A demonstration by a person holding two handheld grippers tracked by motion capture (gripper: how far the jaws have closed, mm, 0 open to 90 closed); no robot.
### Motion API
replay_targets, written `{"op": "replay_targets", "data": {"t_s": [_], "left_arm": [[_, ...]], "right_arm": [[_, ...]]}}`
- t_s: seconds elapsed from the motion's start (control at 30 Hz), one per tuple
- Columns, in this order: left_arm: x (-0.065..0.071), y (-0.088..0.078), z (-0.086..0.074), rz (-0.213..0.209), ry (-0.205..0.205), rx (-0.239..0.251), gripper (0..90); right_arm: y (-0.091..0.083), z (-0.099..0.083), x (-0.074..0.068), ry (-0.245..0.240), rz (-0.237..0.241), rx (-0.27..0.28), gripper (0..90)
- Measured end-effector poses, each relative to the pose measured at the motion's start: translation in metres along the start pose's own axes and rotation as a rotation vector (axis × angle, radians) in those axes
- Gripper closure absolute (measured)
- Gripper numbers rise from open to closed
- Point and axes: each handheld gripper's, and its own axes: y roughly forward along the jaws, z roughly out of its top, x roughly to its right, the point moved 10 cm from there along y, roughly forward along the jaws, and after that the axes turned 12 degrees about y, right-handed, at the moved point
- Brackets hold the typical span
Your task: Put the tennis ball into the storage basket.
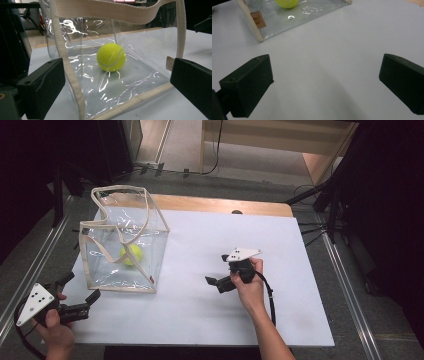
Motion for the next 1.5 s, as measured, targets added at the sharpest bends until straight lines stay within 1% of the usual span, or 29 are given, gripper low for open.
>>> {"op": "replay_targets", "data": {"t_s": [0.4,0.63,0.67,0.73,0.83,0.93,1.17,1.3,1.5], "left_arm": [[0.000,0.000,0.000,0.003,-0.001,0.002,0.2],[-0.001,0.000,0.000,0.003,-0.004,0.007,0.2],[-0.001,0.000,0.000,0.003,-0.003,0.007,0.2],[-0.001,-0.001,0.000,0.006,-0.004,0.005,0.2],[-0.001,-0.001,0.000,0.005,-0.004,0.007,0.2],[-0.001,0.000,0.000,0.006,-0.004,0.005,0.2],[-0.001,0.000,0.000,0.005,-0.001,0.005,0.2],[0.000,0.000,0.000,0.005,-0.002,-0.004,0.2],[0.000,0.000,0.000,0.006,-0.003,-0.002,0.2]], "right_arm": [[-0.020,-0.012,0.014,0.024,-0.031,0.025,0.0],[-0.028,-0.022,0.021,0.047,-0.043,0.032,0.0],[-0.030,-0.023,0.023,0.050,-0.052,0.036,0.0],[-0.034,-0.026,0.025,0.061,-0.053,0.039,0.0],[-0.039,-0.030,0.029,0.064,-0.067,0.043,0.0],[-0.044,-0.034,0.032,0.080,-0.073,0.050,0.0],[-0.059,-0.043,0.041,0.105,-0.096,0.069,0.0],[-0.065,-0.049,0.046,0.120,-0.105,0.081,0.0],[-0.078,-0.059,0.055,0.138,-0.131,0.104,0.0]]}}
